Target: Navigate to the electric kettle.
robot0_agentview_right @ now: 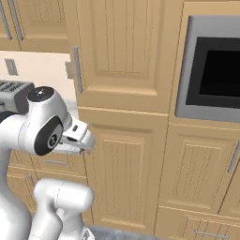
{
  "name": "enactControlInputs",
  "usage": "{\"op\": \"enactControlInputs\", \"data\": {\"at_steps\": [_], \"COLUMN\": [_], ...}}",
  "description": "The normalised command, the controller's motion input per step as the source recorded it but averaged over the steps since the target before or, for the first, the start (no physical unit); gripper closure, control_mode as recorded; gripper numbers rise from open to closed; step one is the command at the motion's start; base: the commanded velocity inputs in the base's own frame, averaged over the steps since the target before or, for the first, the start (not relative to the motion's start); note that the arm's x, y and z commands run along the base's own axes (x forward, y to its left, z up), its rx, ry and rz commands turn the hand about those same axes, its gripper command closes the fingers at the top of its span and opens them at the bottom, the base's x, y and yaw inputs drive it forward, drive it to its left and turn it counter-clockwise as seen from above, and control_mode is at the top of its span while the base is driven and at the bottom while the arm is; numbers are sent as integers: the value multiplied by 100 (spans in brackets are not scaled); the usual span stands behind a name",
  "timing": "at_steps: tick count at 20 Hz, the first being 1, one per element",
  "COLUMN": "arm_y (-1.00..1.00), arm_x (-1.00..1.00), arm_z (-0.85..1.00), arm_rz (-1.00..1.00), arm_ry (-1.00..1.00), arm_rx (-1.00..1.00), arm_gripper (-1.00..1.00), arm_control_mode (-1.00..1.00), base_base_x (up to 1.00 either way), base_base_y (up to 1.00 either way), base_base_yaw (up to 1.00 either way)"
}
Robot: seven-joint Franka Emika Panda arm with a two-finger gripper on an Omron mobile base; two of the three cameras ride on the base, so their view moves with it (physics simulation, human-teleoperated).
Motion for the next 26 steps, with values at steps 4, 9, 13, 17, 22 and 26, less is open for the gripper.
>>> {"op": "enactControlInputs", "data": {"at_steps": [4,9,13,17,22,26], "arm_y": [0,0,0,0,0,0], "arm_x": [0,0,0,0,0,0], "arm_z": [0,0,0,0,0,0], "arm_rz": [0,0,0,0,0,0], "arm_ry": [0,0,0,0,0,0], "arm_rx": [0,0,0,0,0,0], "arm_gripper": [-100,-100,-100,-100,-100,-100], "arm_control_mode": [100,100,100,100,100,100], "base_base_x": [-11,1,9,19,44,59], "base_base_y": [100,100,100,100,100,100], "base_base_yaw": [0,0,0,0,0,5]}}
